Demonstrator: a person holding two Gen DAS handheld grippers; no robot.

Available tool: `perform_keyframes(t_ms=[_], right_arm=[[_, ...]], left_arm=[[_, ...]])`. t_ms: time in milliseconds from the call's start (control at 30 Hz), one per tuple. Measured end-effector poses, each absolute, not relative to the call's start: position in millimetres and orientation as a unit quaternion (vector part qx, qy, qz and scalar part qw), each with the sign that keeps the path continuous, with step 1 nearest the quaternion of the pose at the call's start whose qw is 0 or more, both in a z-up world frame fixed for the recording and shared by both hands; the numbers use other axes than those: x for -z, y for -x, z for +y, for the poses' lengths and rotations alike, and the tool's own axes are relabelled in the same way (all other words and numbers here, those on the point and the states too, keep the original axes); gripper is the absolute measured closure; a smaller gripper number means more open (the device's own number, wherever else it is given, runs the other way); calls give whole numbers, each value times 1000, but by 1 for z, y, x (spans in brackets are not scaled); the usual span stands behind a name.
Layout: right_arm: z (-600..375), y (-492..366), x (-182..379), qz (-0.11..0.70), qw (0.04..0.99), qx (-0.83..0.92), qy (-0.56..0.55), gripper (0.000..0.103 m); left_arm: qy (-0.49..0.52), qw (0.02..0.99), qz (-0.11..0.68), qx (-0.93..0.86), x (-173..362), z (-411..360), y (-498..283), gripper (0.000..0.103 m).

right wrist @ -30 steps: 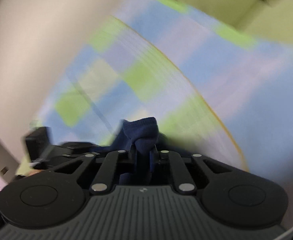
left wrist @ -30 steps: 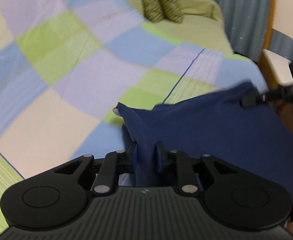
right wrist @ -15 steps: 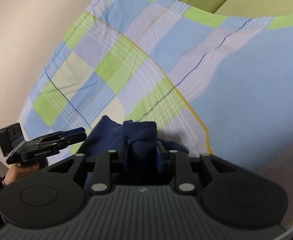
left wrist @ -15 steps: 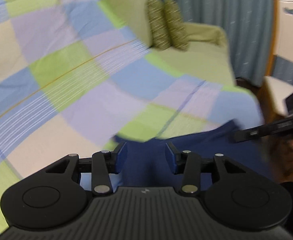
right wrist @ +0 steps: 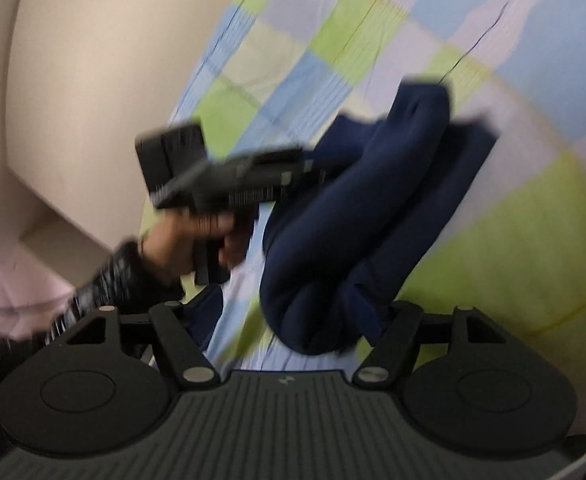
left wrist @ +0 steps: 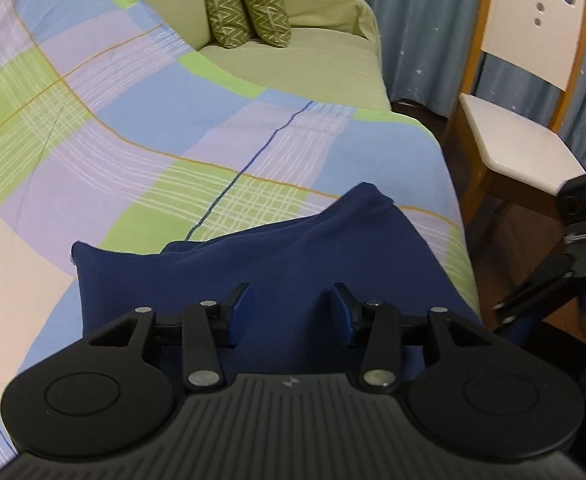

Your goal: Fold clothes

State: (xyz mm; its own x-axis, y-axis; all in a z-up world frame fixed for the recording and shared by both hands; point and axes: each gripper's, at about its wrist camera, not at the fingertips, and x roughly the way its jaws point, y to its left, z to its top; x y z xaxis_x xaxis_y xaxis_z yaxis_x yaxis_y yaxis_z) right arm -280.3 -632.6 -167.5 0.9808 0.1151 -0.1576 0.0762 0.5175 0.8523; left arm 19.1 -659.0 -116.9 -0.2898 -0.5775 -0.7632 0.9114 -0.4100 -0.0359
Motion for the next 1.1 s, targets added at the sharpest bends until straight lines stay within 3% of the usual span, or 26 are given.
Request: perform_keyframes(t_ms=[233,300,367,767,933,1000,1100], right_arm=[[-652,244,172,84,864,-22,-496,23],[-655,236,177,73,855,-38,-512,6],[-653,228,182,62,850,-52,-520,0],[-608,241,179,121,852,-55,-506,0],[-596,254,174,158,852,-53,-496,1],[-594,266,165,168,859,-36,-482,6],[-599,294,154,120,870,1,-479,6]], left_arm=[[-356,454,246,779,113,-653,-17,54],[-356,450,248,780,116,-654,-17,55],[-352,446,252,783,119,-656,-15,55],[-385,504,212,744,147,-670,0,48],[-393,531,194,726,144,-671,1,49],[-384,541,192,723,137,-667,-1,53],[-351,521,200,752,119,-646,-6,54]])
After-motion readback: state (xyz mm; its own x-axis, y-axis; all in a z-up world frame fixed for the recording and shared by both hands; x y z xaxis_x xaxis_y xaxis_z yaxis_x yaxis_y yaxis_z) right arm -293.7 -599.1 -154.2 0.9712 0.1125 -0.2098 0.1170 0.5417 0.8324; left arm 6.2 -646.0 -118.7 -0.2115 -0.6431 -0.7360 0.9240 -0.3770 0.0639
